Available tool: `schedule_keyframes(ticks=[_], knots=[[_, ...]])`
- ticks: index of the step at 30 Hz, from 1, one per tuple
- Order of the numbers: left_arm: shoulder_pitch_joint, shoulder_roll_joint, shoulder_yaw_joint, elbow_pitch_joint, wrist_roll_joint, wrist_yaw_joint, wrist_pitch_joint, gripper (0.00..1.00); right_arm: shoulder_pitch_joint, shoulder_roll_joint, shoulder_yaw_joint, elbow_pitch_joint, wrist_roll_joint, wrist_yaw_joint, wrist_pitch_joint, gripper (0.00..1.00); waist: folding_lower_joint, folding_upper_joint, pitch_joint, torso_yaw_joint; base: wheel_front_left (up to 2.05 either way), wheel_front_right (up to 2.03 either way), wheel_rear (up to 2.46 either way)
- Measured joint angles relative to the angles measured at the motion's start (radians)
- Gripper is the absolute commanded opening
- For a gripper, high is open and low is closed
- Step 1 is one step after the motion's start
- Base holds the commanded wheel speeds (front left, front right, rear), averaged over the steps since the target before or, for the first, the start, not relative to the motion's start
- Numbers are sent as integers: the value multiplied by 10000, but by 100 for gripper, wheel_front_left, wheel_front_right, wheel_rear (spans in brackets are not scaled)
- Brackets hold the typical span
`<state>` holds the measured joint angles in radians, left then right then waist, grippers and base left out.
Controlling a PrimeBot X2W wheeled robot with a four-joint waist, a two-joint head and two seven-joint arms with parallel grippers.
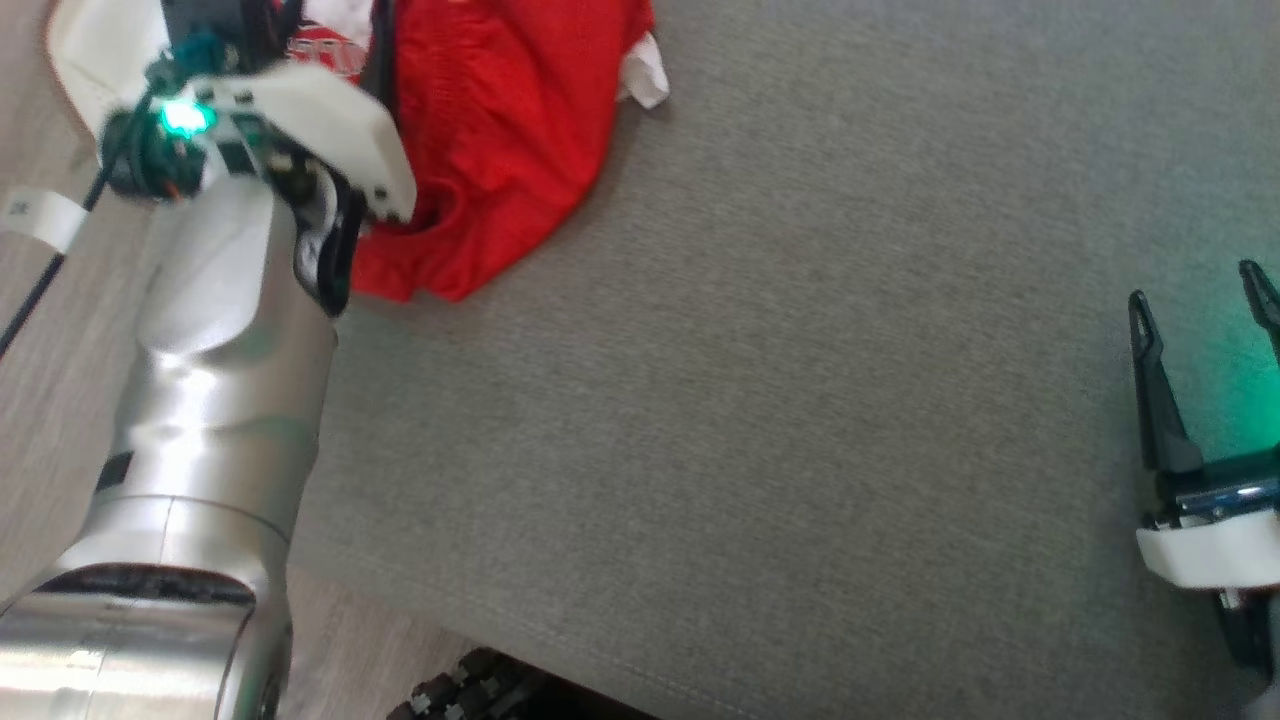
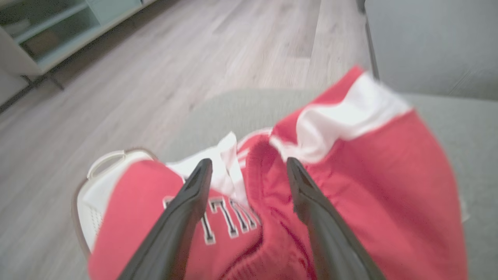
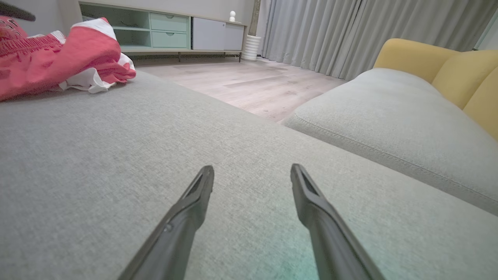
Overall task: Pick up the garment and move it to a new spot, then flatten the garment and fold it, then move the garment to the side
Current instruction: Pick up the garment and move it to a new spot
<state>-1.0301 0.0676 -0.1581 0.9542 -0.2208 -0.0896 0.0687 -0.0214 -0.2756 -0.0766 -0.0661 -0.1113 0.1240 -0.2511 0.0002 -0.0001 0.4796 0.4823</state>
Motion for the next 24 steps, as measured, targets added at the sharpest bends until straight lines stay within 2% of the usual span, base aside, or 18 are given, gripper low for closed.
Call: schedule_keyframes(ticks=[6,13,14,15,16,20,24], knots=[[-242,15,228,1503,-522,-180,-109,100,-393,-40,-42,-65,2,0,-2,100,0,0,315,-551,0,0,0],[-627,109,134,2347,-702,-341,-493,100,-406,-31,-61,-79,46,0,-13,100,-1,0,437,-992,0,0,0],[-649,128,71,2451,-706,-343,-529,95,-407,-27,-65,-79,59,0,-15,100,-2,1,442,-1041,0,0,0],[-657,163,6,2502,-725,-351,-583,40,-408,-13,-69,-79,61,0,-15,100,-1,0,438,-1089,0,0,0],[-657,196,-52,2541,-754,-351,-706,0,-408,13,-69,-77,61,0,-15,100,-1,0,420,-1135,0,0,0],[-646,318,-623,2520,-740,-399,-1480,0,-405,138,-8,-40,61,0,-15,100,-2,1,210,-1253,0,0,0],[-617,696,-1145,2410,-579,-428,-2278,0,-347,418,13,107,127,0,-15,100,-2,1,-229,-1331,0,0,0]])
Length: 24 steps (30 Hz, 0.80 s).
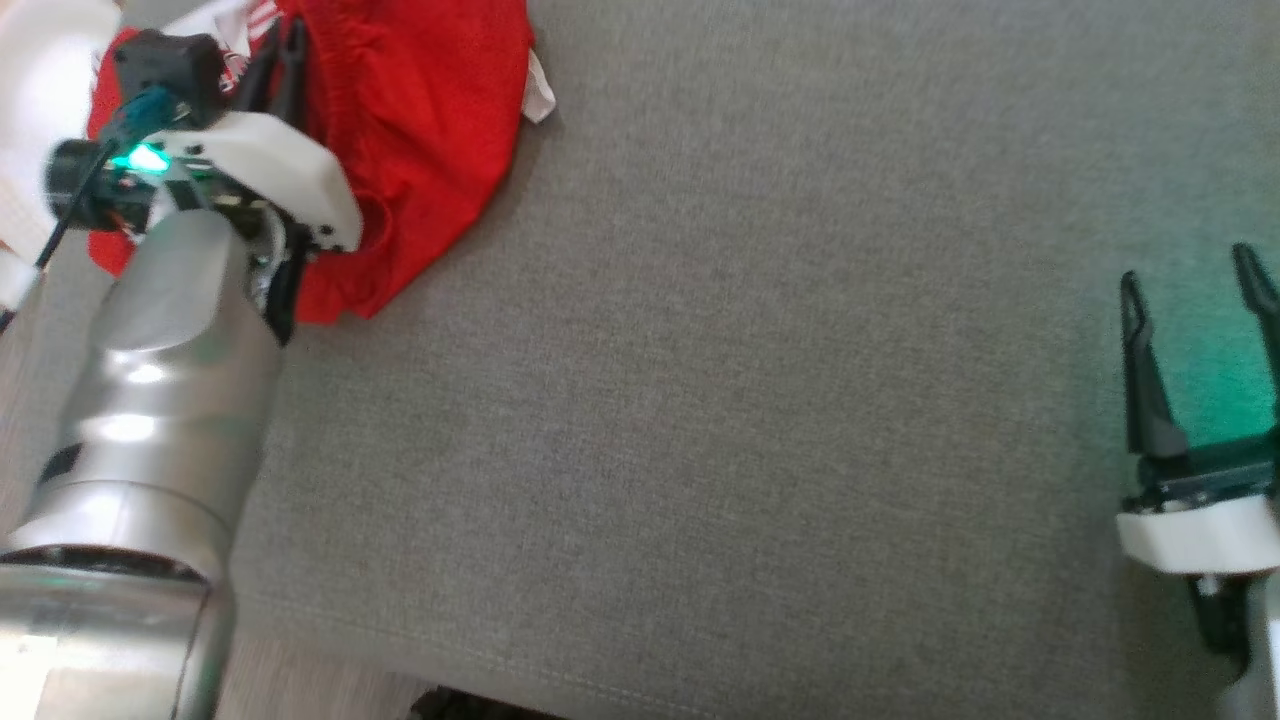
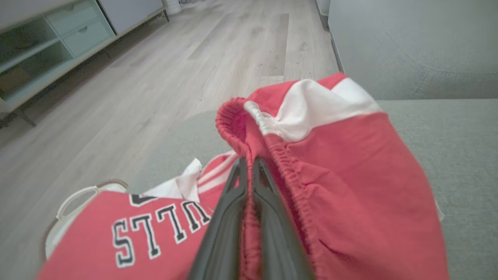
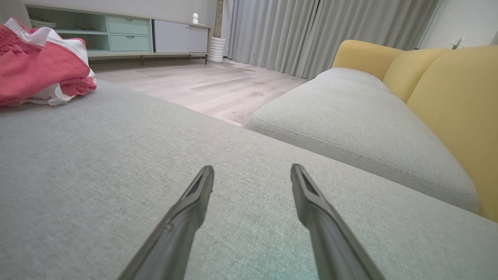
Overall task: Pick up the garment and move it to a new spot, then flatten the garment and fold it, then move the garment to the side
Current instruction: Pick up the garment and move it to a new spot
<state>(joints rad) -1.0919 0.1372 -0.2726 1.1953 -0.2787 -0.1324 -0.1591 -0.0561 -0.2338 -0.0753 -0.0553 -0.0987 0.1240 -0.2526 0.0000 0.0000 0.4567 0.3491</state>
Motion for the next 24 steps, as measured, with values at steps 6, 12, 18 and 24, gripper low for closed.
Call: schedule_keyframes(ticks=[6,12,18,24], knots=[[157,462,-525,-171,153,0,-514,0,283,520,278,255,128,0,0,100,-1,0,-941,-117,0,0,0],[188,989,-1239,-788,439,0,-711,0,674,1195,779,650,276,0,0,100,-3,1,-2434,-434,0,0,0],[420,1344,-2445,-1983,35,0,-63,0,1201,1649,1116,874,401,0,2,100,-5,1,-3905,-1179,0,0,0],[615,1854,-3243,-4274,-1668,0,1267,0,1315,1822,1411,886,548,0,0,100,-2,1,-4666,-2599,0,0,0]])
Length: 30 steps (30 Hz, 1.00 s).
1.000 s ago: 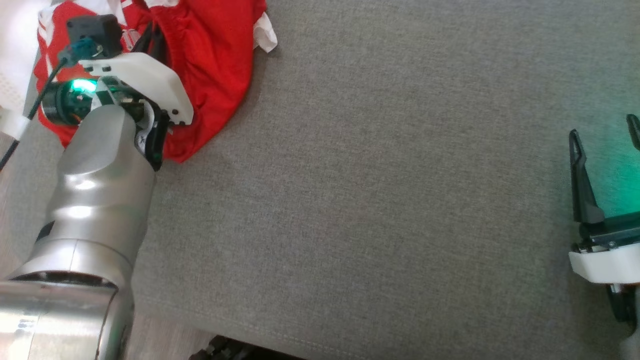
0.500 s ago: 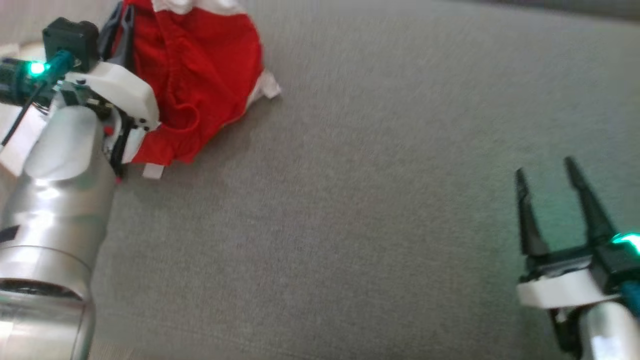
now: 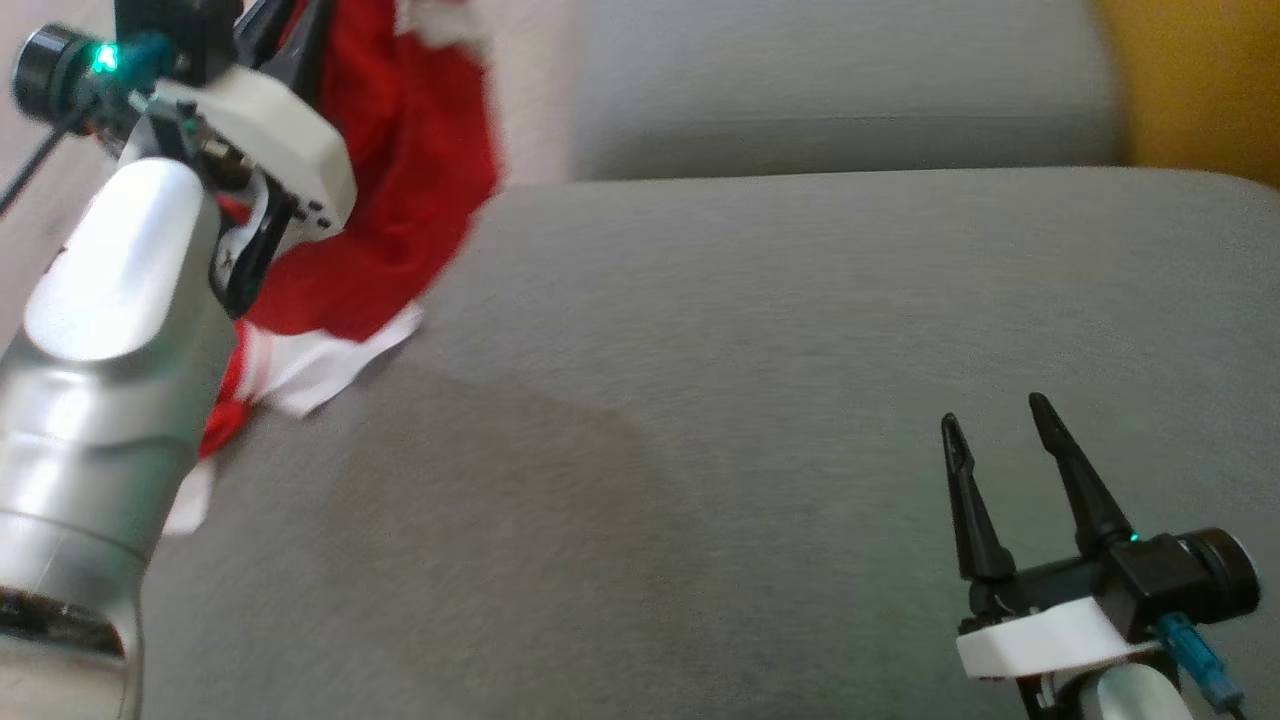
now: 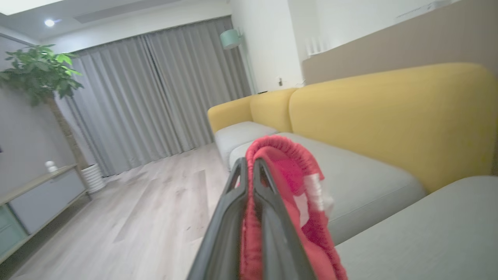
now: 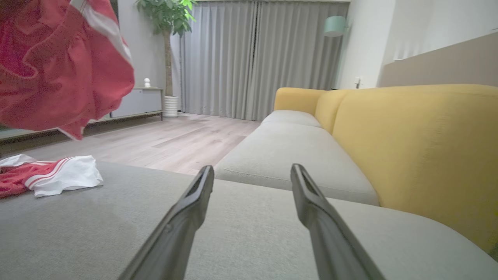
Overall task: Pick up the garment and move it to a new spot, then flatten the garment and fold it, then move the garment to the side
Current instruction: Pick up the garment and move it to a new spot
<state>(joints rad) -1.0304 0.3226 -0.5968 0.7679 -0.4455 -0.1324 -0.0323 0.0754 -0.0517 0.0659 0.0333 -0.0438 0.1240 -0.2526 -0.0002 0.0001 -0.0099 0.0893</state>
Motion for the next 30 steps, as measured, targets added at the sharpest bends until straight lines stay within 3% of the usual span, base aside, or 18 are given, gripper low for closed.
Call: schedule_keyframes(ticks=[8,12,16,20,25,30], knots=[[424,226,-123,-2581,-1695,0,1108,0,-5,33,270,19,454,0,2,100,2,0,-495,-1905,0,0,0],[806,-81,-182,-3250,-2056,58,1377,0,-26,33,288,8,577,0,2,100,2,0,-519,-2749,0,0,0],[1328,-527,-476,-3478,-2056,397,1323,0,-48,33,376,8,790,0,2,100,2,0,-345,-3431,0,0,0],[2137,-940,-1081,-3262,-1864,447,1081,0,-181,33,541,15,901,0,2,100,2,0,55,-3862,0,0,0],[3557,-1208,-1720,-1825,-1680,362,-31,0,-747,33,688,2,1045,0,2,100,5,0,876,-4206,0,0,0],[3963,-1578,-2036,-255,-1381,360,-1275,0,-937,33,809,36,1085,0,2,100,6,-1,1405,-4250,0,0,0]])
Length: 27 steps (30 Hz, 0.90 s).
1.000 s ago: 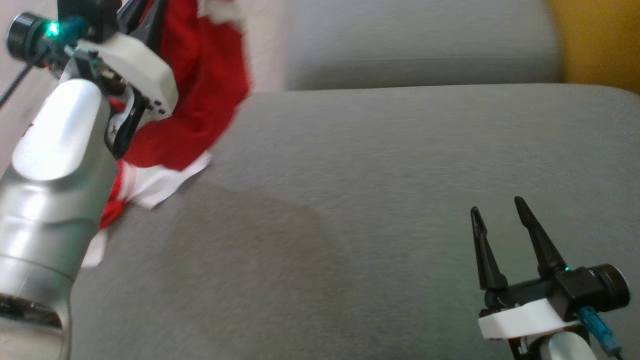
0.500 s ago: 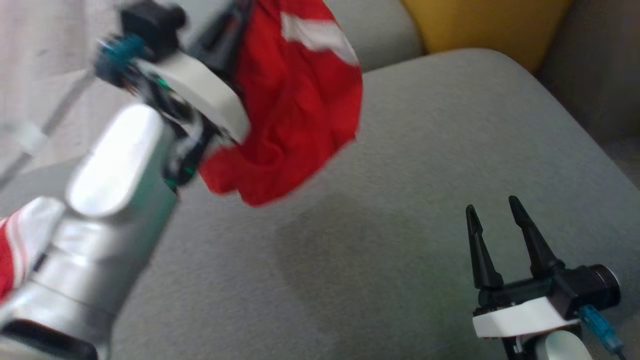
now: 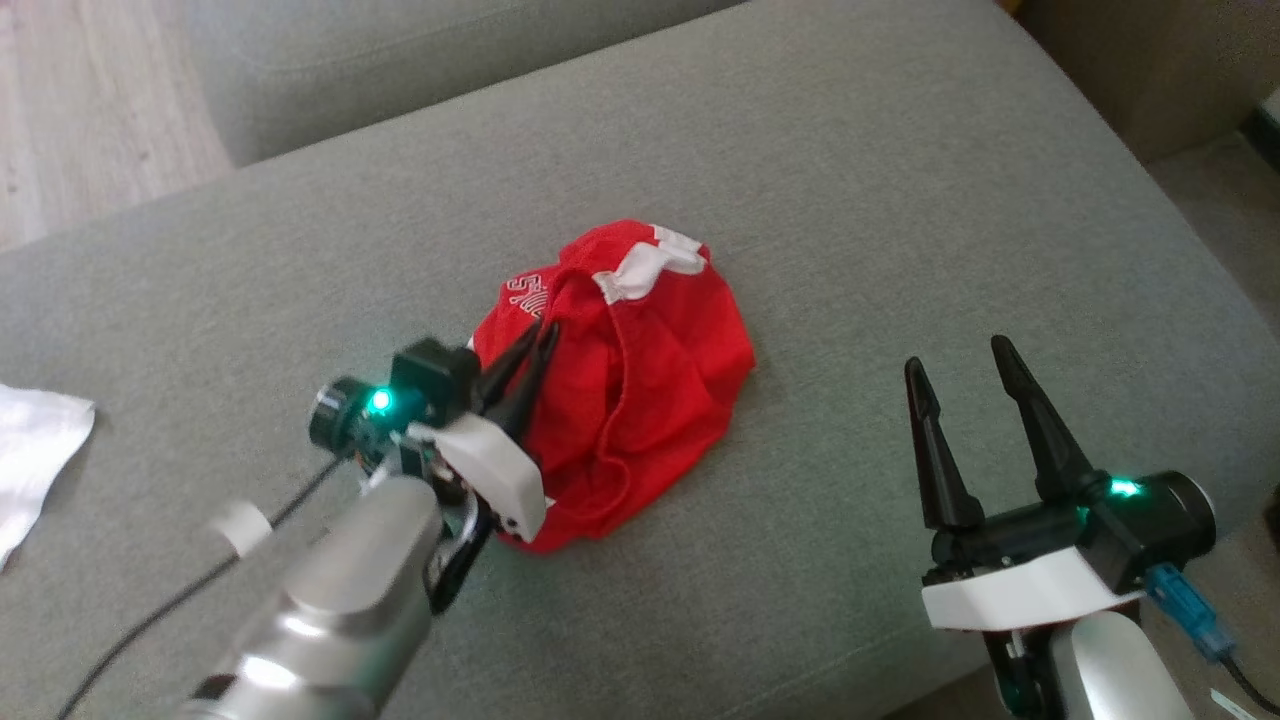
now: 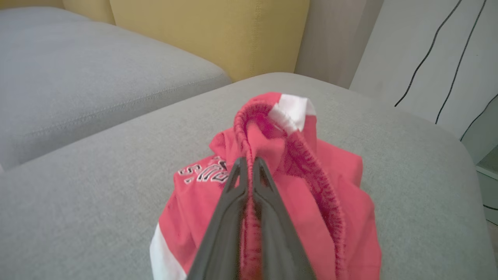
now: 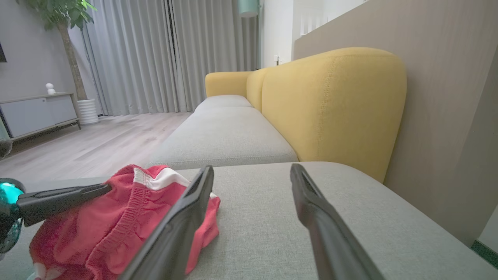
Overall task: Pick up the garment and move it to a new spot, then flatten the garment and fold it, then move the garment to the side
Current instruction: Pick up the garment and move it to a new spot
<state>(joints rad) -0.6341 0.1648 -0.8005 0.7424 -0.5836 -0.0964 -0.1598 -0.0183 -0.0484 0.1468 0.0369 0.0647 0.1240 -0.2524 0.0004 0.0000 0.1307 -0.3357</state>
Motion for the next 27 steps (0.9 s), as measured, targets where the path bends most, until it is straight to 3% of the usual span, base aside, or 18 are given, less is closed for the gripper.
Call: schedule_keyframes(ticks=[1,2,8,11,20,27], knots=[[24,-142,-15,291,29,42,-201,12,2,0,-12,38,0,0,-2,100,0,0,35,55,0,0,0],[47,-286,-8,531,73,192,-401,99,1,0,-27,75,0,0,-2,100,-1,0,46,129,0,0,0],[332,-698,291,744,408,872,-895,100,74,2,-222,247,-4,0,-2,100,-3,0,-160,651,0,0,0],[1021,-750,955,-244,807,1461,-897,100,271,2,-405,343,8,0,0,100,-3,0,-417,1062,0,0,0],[3854,-777,2920,-3175,2136,2382,-913,100,844,13,-811,675,201,0,0,100,-6,0,-1171,2640,0,0,0],[5750,-790,4192,-5444,3325,2640,-924,100,1249,19,-1235,844,180,0,0,100,-6,0,-1612,3744,0,0,0]])
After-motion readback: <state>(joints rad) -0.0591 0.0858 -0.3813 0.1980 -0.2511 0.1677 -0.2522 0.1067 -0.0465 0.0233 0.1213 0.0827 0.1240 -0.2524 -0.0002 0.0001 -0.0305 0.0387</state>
